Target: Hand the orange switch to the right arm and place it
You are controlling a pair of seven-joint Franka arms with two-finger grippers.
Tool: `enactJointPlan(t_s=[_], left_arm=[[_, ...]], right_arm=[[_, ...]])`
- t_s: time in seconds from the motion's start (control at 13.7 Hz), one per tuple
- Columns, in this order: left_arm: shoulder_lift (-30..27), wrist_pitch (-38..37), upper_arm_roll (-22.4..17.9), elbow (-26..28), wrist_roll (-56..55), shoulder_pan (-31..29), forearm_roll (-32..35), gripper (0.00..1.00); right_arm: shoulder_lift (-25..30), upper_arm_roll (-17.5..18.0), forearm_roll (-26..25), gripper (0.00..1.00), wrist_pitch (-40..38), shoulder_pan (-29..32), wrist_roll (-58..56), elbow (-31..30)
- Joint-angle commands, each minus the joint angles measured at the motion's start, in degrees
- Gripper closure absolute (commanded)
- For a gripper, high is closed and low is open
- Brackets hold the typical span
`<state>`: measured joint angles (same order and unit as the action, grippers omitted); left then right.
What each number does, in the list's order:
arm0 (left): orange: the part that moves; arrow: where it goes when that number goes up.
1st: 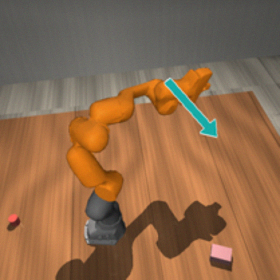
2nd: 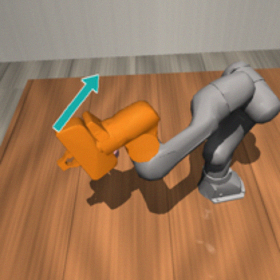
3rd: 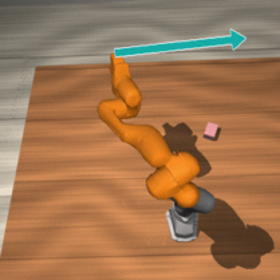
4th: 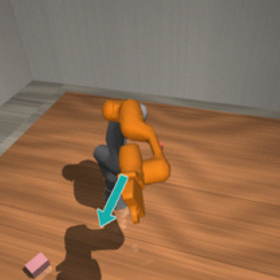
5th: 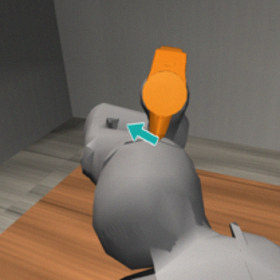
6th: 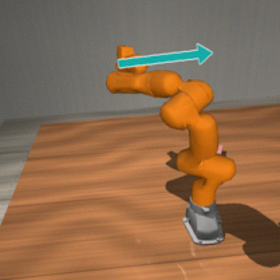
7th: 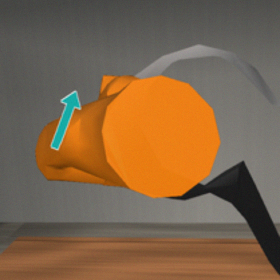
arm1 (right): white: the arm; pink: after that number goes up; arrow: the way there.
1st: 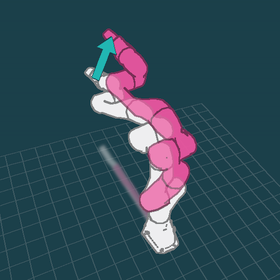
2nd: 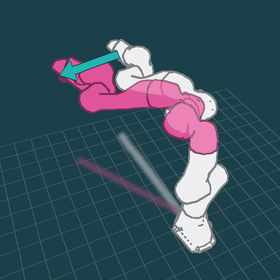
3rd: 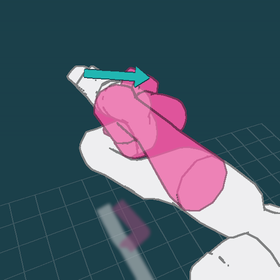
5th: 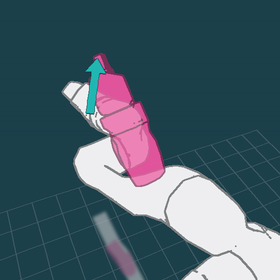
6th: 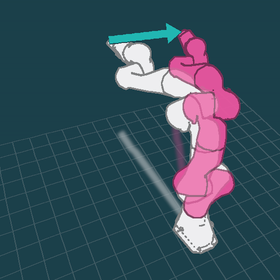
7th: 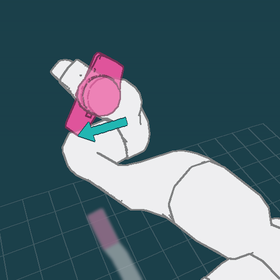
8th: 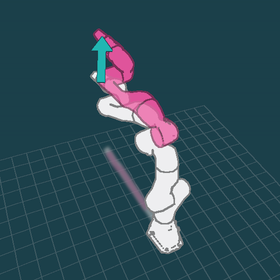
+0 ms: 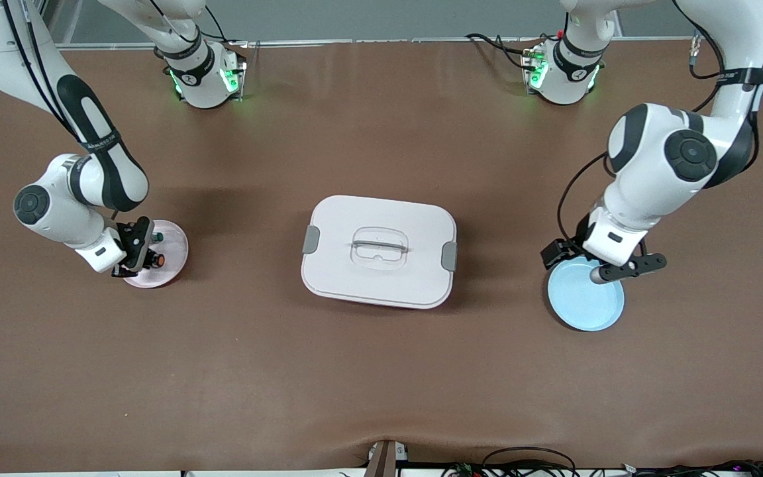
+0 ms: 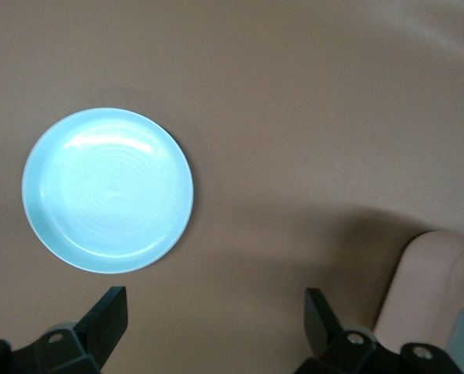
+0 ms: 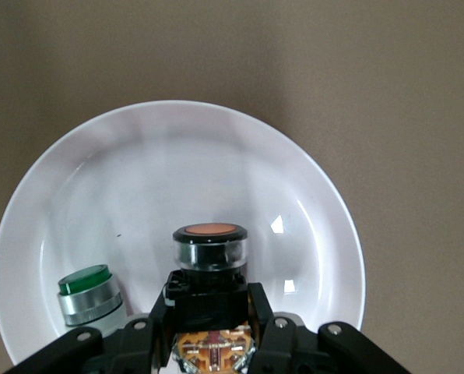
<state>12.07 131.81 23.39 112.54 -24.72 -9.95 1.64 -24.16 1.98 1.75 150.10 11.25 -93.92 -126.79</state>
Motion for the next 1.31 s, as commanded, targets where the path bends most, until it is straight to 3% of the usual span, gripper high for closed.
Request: enactJointPlan(t_s=[0.0,0.29,0.58,0.66,0.73,1.02,1.24], left_arm=[[-2.0,-0.6,0.6,1.4,7.5,-3.1,0.5,0.0],[-2.2,-1.5,0.6,1.3,15.9,-6.1,0.5,0.0],[-4.5,-8.3,0.7,-1.3,16.5,-9.7,0.5,0.0],[-5.6,-11.3,0.5,-2.1,16.5,-9.8,0.5,0.0],[-6.3,-13.5,0.3,-3.4,16.6,-9.8,0.5,0.0],[-9.6,-17.9,0.3,-5.9,16.6,-10.9,0.5,0.0],[-11.1,-19.4,0.3,-6.9,16.6,-11.1,0.2,0.0]], right_arm=[[0.1,0.6,-1.1,1.0,0.6,0.0,-0.5,-0.3],[0.1,0.6,-1.1,1.0,0.4,-1.2,-1.2,-0.4],[0.1,0.6,-1.1,1.0,0.3,-1.6,-1.1,-0.3],[0.2,0.6,-1.1,0.1,-0.1,-2.1,-0.3,-0.1],[0.2,0.6,-1.1,0.0,-0.2,-2.1,-0.3,0.1],[0.8,0.6,-0.4,0.0,-5.0,-1.8,0.2,1.3],[2.8,0.6,-0.4,0.0,-10.3,-1.8,7.3,1.5]])
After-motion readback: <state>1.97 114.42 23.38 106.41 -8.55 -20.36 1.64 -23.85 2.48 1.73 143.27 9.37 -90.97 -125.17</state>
